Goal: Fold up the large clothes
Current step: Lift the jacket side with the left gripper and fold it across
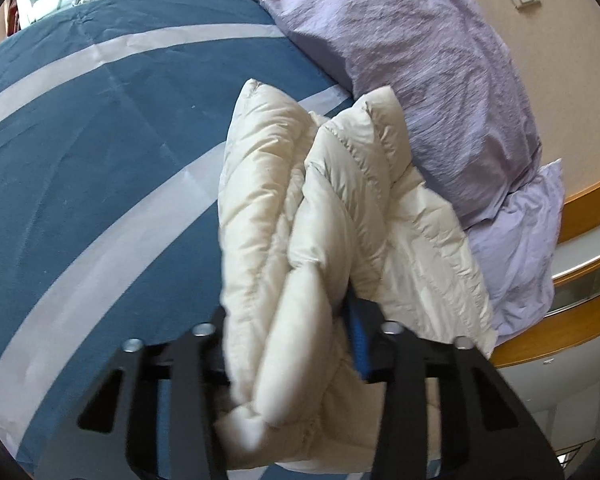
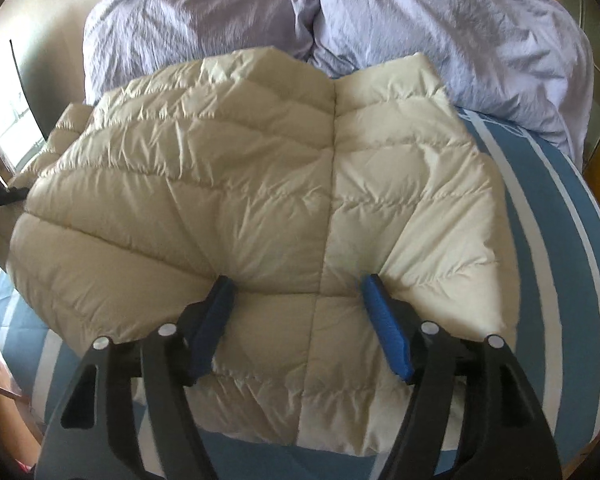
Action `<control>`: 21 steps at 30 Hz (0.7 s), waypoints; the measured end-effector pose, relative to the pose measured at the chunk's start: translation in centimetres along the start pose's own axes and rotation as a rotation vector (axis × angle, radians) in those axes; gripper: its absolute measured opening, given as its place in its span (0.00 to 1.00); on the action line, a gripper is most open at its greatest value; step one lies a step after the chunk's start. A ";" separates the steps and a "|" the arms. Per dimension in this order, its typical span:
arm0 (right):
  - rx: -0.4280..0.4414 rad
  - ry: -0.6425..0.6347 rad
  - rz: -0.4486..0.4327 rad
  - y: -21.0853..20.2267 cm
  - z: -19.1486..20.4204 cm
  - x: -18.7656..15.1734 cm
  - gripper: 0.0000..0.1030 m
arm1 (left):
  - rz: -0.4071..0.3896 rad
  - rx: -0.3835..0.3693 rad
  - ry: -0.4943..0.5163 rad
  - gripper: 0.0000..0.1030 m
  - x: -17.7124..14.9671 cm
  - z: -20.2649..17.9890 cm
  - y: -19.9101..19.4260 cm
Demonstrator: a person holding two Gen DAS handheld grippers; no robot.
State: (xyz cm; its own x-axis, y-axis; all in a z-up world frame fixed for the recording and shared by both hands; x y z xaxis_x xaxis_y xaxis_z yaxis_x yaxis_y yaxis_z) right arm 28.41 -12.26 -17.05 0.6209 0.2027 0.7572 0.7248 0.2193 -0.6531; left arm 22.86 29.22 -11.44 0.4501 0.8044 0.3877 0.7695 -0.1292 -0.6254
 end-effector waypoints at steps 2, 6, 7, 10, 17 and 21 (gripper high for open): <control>-0.006 -0.001 -0.001 0.3 0.2 -0.2 0.70 | -0.009 -0.032 -0.015 0.25 0.4 -0.6 -0.4; -0.015 -0.002 -0.006 0.6 0.5 -0.3 0.73 | -0.035 -0.107 -0.014 0.21 1.2 -3.1 -1.9; -0.017 -0.002 -0.006 0.7 0.5 -0.3 0.74 | -0.041 -0.120 -0.008 0.21 1.3 -3.8 -2.2; -0.019 -0.001 -0.008 0.8 0.6 -0.3 0.75 | -0.061 -0.181 0.024 0.21 1.8 -7.2 -3.7; -0.005 0.015 -0.008 1.1 0.6 -0.2 0.78 | -0.065 -0.305 0.134 0.21 0.4 -15.3 -5.7; 0.008 0.022 -0.008 1.0 0.4 -0.1 0.78 | -0.034 -0.391 0.185 0.21 -1.9 -19.9 -6.1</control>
Point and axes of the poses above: each gripper's, at about its wrist camera, not at the fingertips, and y roughly the way its jaws point, z to its left, x to its top, the point moved 10 cm from there along y, roughly the way its jaws point, and after that the axes turned 6 degrees about -z, right-handed, at the moved point
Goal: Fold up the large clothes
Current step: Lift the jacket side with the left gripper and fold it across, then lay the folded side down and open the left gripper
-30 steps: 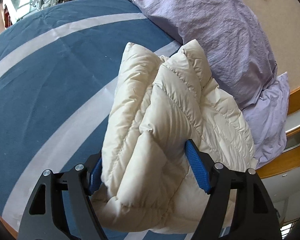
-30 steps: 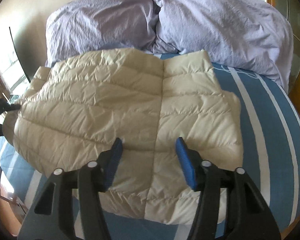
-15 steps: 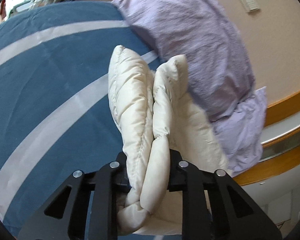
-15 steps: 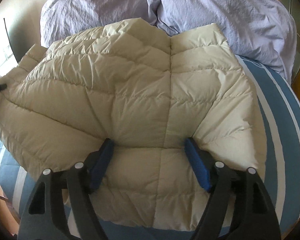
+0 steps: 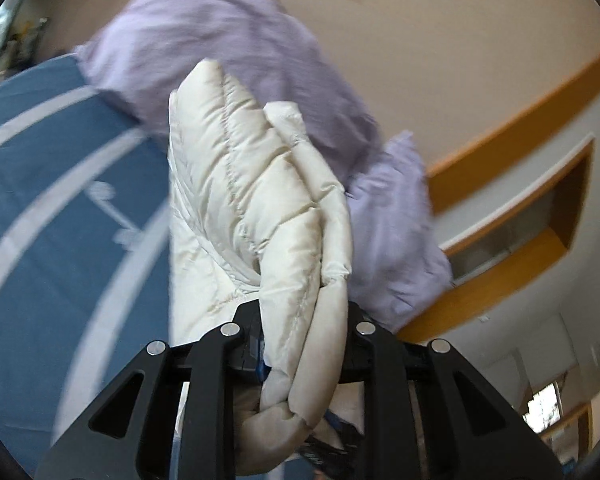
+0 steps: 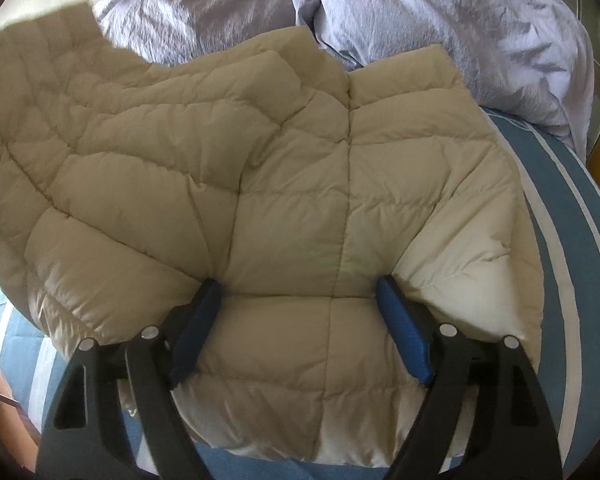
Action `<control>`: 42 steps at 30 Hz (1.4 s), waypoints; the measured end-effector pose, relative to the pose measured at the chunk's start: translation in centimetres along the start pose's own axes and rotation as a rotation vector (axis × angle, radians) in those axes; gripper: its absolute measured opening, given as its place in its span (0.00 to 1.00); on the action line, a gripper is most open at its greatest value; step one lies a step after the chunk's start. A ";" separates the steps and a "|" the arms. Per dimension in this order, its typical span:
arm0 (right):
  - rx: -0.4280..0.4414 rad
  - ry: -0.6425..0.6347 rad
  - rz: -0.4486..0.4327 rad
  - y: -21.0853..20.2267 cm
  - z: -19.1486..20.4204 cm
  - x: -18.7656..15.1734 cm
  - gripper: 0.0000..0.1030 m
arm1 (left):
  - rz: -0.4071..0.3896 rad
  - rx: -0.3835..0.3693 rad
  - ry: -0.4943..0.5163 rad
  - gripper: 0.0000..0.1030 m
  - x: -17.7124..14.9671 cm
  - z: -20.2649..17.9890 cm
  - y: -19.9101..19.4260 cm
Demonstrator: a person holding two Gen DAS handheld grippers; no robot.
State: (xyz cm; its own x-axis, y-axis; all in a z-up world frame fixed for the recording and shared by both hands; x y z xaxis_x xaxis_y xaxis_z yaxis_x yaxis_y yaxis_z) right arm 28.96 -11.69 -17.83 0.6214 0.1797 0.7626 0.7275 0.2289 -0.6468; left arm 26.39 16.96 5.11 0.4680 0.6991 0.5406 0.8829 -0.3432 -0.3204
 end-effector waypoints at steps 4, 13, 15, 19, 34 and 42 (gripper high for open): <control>0.010 0.003 -0.006 -0.1 0.0 0.0 0.79 | 0.049 -0.082 0.042 0.21 -2.3 -4.3 1.6; 0.047 0.027 -0.012 -0.2 -0.3 0.1 0.79 | 0.210 -0.177 0.109 0.20 -9.0 -10.9 7.2; 0.064 0.039 -0.012 -0.4 -0.4 0.2 0.79 | 0.250 -0.177 0.120 0.20 -10.6 -11.5 8.6; 0.108 0.070 -0.017 -0.8 -0.8 0.4 0.79 | 0.324 -0.160 0.130 0.20 -13.3 -11.9 11.5; 0.161 0.117 -0.073 -4.6 -3.3 0.1 0.77 | 0.515 -0.113 0.202 0.36 -20.2 -13.1 15.7; 0.130 0.142 -0.085 -5.9 -4.2 -0.1 0.77 | 0.477 -0.107 0.279 0.54 -19.0 -13.2 13.4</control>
Point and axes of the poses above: each gripper's, at about its wrist camera, not at the fingertips, and y roughly the way its jaws point, z to its left, x to its top, the point moved 10 cm from there along y, roughly the way its jaws point, and after that the axes turned 6 degrees about -z, right-handed, at the moved point
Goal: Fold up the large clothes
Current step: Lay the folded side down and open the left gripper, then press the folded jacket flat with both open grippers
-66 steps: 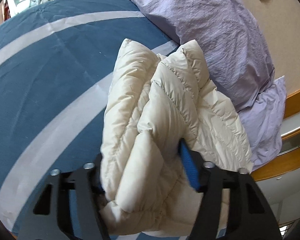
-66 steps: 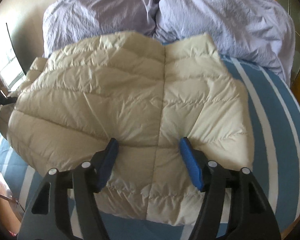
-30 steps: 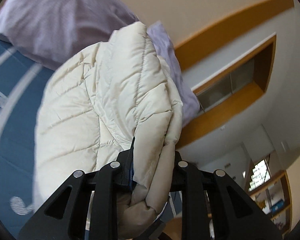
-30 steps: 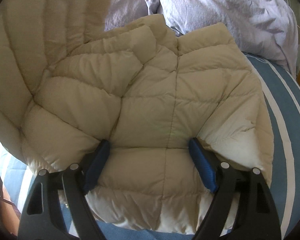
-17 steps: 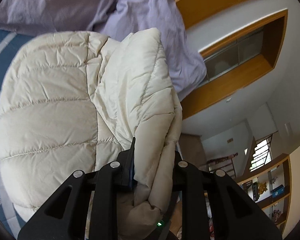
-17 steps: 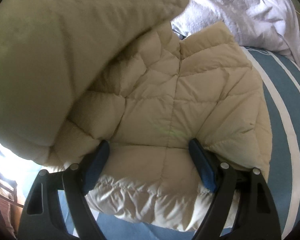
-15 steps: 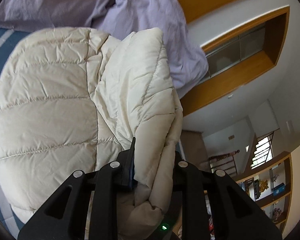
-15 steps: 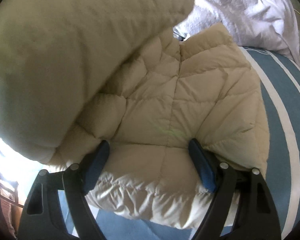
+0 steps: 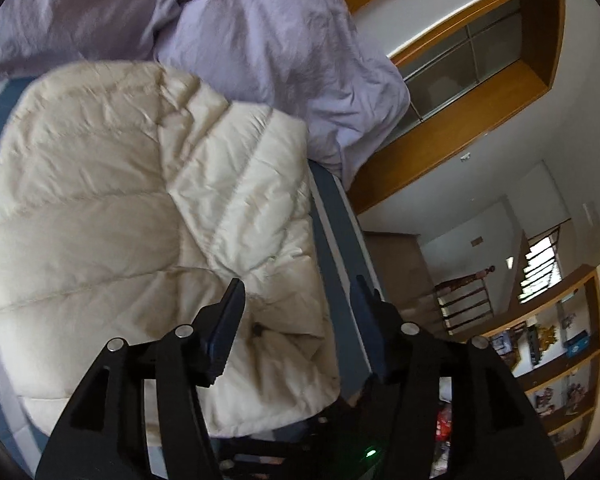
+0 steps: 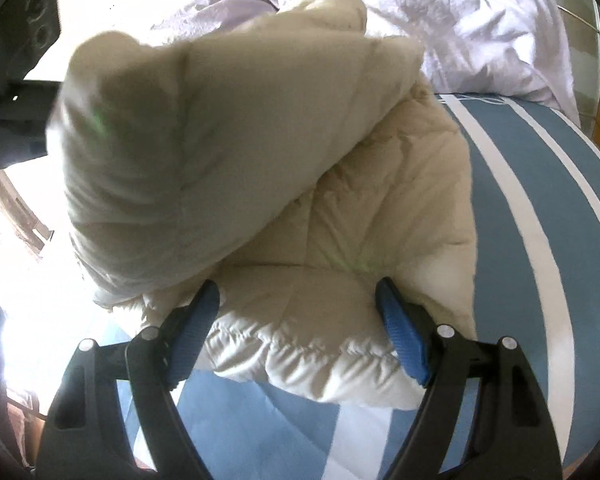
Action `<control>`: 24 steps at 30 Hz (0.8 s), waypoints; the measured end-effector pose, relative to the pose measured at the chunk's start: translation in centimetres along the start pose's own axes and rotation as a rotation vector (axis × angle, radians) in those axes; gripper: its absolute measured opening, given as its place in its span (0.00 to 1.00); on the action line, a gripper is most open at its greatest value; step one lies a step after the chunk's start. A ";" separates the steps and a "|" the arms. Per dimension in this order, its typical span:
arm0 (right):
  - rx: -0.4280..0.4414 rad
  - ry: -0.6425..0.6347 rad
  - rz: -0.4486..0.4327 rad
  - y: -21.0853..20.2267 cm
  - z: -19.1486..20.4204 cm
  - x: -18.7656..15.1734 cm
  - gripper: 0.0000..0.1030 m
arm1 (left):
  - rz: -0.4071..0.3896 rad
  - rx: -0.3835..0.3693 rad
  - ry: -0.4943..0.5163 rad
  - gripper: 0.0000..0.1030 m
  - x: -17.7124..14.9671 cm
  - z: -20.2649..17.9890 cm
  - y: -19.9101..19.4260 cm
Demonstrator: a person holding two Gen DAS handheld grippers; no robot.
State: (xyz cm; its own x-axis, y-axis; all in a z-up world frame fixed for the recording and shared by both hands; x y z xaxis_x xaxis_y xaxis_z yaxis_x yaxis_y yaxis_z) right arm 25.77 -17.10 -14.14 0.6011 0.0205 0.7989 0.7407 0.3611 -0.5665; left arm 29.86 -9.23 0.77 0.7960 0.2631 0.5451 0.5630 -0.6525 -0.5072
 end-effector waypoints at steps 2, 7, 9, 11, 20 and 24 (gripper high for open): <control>-0.006 0.006 -0.003 -0.4 0.0 0.0 0.77 | -0.020 0.035 0.015 0.54 0.3 0.8 -1.0; -0.032 0.013 -0.011 -1.7 -0.4 -0.2 0.77 | -0.070 0.165 0.035 0.54 1.4 3.8 -3.1; -0.042 0.016 -0.016 -2.2 -0.7 -0.1 0.77 | -0.097 0.239 0.050 0.54 1.8 5.8 -4.3; -0.056 0.023 -0.021 -2.7 -1.3 0.1 0.77 | -0.117 0.298 0.059 0.54 2.0 7.5 -5.4; -0.158 0.061 -0.037 -4.4 -5.4 1.8 0.77 | -0.194 0.555 0.140 0.54 3.7 13.3 -7.9; -0.220 0.087 -0.040 -5.6 -7.8 2.9 0.77 | -0.177 0.585 0.138 0.54 3.7 14.8 -7.1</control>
Point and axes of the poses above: each gripper's, at about its wrist camera, not at the fingertips, and y roughly the way its jaws point, z to its left, x to its top, the point moved 10 cm from there along y, roughly the way its jaws point, and after that the axes turned 6 degrees about -z, right-handed, at the moved point
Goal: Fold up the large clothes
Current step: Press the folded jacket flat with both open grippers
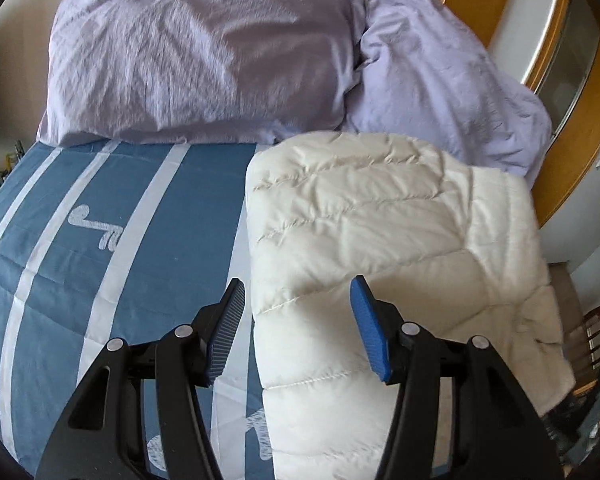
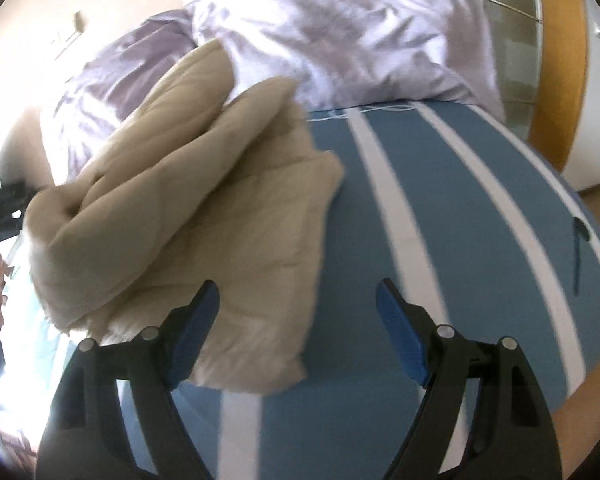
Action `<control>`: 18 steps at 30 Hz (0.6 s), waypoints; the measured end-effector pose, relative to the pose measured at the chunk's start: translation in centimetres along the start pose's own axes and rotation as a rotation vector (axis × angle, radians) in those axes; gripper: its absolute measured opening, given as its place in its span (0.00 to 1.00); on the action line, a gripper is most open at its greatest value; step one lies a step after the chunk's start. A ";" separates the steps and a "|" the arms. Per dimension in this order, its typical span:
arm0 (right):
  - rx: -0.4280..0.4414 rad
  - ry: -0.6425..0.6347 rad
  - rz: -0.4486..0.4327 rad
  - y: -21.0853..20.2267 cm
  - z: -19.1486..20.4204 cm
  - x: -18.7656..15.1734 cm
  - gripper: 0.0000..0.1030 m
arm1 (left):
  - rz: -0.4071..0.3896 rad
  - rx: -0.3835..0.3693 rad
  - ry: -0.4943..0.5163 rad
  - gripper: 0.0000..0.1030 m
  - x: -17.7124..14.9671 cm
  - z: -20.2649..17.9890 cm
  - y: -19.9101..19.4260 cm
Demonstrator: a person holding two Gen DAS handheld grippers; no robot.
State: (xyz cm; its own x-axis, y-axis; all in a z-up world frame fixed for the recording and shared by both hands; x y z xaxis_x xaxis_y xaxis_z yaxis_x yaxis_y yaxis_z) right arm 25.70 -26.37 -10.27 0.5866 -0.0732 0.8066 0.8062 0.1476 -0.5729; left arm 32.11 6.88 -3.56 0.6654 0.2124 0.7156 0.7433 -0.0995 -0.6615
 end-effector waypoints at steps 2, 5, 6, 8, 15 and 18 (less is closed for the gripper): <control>-0.022 0.007 -0.015 -0.5 -0.9 0.8 0.77 | 0.015 -0.006 0.001 0.54 -0.5 -0.2 0.8; -0.034 0.014 -0.044 -1.5 -1.7 2.4 0.77 | 0.024 -0.008 0.016 0.54 -1.2 -1.1 1.8; -0.036 0.014 -0.055 -1.8 -1.8 2.9 0.77 | 0.028 -0.011 0.020 0.54 -1.5 -1.4 2.1; -0.036 0.009 -0.071 -2.3 -1.7 3.7 0.77 | 0.032 -0.011 0.031 0.54 -1.9 -2.2 2.5; -0.005 -0.028 -0.122 -3.7 0.4 7.0 0.76 | 0.017 0.004 0.122 0.54 -3.2 -5.1 3.3; 0.014 -0.054 -0.131 -3.7 1.8 8.1 0.74 | 0.023 -0.011 0.134 0.54 -3.8 -6.0 3.6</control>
State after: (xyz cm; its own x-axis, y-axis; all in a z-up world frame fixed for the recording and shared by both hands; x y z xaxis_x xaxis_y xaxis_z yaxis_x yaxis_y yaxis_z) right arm 27.34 -25.70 -1.31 0.4712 -0.0397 0.8811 0.8741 0.1544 -0.4605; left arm 32.65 -0.12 -7.32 0.6851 0.0778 0.7243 0.7279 -0.1134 -0.6763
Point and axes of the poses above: each gripper's, at about its wrist camera, not at the fingertips, and y roughly the way its jaws point, z to its left, x to its top, the point moved 10 cm from there along y, roughly the way its jaws point, and after that the axes turned 6 degrees about -z, right-handed, at the moved point
